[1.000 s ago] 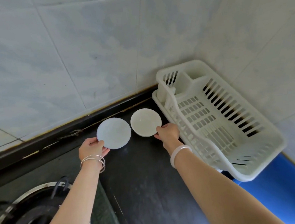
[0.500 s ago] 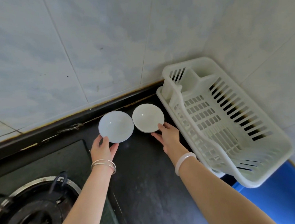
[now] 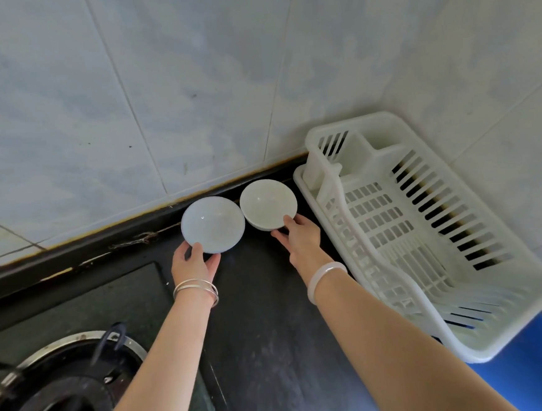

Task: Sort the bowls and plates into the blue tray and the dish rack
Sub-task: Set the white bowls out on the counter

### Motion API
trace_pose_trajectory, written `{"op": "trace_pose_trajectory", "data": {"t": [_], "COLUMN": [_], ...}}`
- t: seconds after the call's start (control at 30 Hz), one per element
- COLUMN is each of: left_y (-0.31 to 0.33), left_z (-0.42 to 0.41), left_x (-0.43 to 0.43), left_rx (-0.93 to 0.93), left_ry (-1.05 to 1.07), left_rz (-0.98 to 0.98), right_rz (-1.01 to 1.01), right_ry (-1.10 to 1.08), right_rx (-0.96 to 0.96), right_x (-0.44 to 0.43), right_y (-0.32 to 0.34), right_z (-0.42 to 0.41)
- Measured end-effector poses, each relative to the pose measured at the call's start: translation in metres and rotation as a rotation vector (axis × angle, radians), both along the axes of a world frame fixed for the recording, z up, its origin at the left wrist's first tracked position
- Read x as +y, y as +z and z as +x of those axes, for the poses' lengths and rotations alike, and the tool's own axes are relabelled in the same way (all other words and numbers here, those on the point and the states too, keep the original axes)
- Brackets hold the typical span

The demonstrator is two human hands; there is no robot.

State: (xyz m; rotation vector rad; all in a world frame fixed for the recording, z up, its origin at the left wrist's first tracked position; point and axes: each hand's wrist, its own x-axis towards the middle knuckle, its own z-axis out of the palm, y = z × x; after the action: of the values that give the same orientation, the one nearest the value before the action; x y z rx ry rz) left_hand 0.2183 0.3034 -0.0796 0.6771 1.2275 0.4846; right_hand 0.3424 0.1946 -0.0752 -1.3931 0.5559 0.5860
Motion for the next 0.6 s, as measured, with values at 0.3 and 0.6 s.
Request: {"op": "trace_pose_trajectory", "data": {"t": [0.3, 0.6], "left_y": [-0.003, 0.004], "left_z": [0.0, -0.01], "left_x": [0.001, -0.01], "left_rx": [-0.01, -0.027], "left_ry": [0.014, -0.035], "left_rz": [-0.005, -0.031], "right_rz": [0.047, 0.047], "right_ry": [0.026, 0.288], "right_rx": [0.029, 0.033], "right_x": [0.005, -0.019], "right_y": [0.005, 0.025], "right_z": [0.0, -0.013]}}
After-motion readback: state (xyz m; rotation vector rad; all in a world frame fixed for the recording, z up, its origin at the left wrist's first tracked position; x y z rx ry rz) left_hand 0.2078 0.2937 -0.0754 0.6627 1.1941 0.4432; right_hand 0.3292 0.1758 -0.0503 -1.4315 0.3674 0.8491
